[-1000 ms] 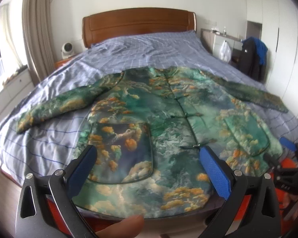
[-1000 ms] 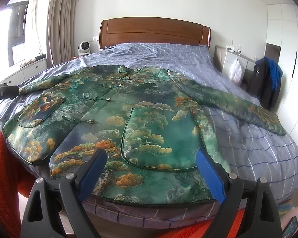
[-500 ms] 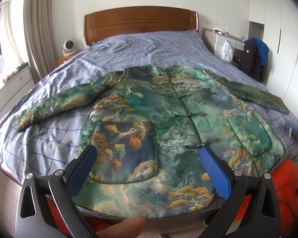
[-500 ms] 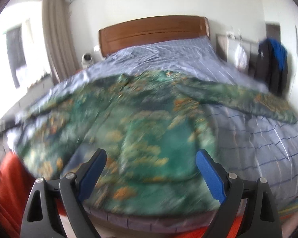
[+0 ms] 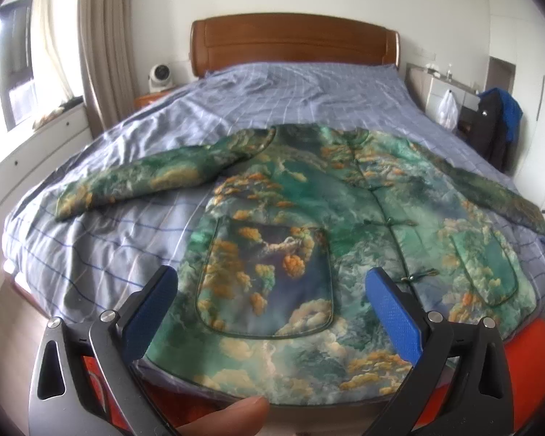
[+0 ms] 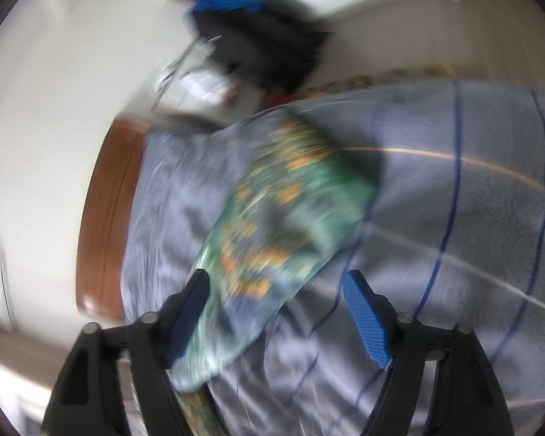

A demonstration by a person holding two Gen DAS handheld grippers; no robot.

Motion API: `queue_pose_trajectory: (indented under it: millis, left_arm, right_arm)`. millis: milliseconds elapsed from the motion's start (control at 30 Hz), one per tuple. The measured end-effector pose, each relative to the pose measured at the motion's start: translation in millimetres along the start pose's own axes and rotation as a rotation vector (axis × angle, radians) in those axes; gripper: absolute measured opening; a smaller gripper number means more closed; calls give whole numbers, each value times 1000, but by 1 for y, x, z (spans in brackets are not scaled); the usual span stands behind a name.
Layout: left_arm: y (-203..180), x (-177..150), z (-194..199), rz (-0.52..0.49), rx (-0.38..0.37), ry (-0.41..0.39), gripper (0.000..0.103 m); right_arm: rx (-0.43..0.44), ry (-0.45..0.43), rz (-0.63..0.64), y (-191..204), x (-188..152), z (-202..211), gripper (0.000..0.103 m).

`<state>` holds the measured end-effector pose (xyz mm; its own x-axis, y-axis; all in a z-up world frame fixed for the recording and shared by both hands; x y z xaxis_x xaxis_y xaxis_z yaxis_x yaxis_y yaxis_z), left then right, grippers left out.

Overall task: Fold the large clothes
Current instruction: 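Move the right tool toward the jacket and grasp its hem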

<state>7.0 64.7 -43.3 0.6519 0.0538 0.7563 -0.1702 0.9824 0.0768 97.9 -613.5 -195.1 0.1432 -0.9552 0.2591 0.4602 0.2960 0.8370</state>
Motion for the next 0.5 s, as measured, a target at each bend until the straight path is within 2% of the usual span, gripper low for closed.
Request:
queue_pose_trajectory:
  millis: [67, 133, 167, 200, 267, 333, 433, 500]
  left_arm:
    - [-4, -3, -5, -15, 9, 17, 103]
    - [-9, -6, -10, -36, 21, 42, 103]
    - [-10, -8, -12, -38, 18, 52, 103]
    - [-10, -8, -12, -34, 12, 58, 103]
    - [-8, -9, -12, -18, -2, 53, 103]
    - [-7, -10, -13, -11, -8, 51, 103]
    - [-8, -11, -19, 0, -31, 65, 103]
    - [-10, -11, -21, 3, -48, 69, 103]
  right_arm:
    - [-5, -5, -50, -10, 8, -17, 71]
    - [-18, 13, -56, -15, 15, -35, 62]
    - [-22, 12, -65, -17, 18, -42, 43]
    - [-27, 8, -79, -18, 19, -46, 20]
    - [-53, -16, -55, -5, 20, -44, 13]
    - [-46, -38, 71, 34, 20, -38, 11]
    - [81, -4, 290, 130, -3, -31, 11]
    - [211, 52, 413, 205, -39, -33, 11]
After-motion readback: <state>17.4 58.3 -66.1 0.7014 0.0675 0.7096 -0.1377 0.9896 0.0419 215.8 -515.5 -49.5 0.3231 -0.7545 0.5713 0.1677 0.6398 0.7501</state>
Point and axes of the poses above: each gripper's, at about its wrist camera, not at the fingertips, and z roughly against the way its jaws point, y to its left, x to its top, the point moved 2 cm from there along -z, roughly the way its jaws point, and after that the axes turned 9 degrees about x, right-handed, at the moved point
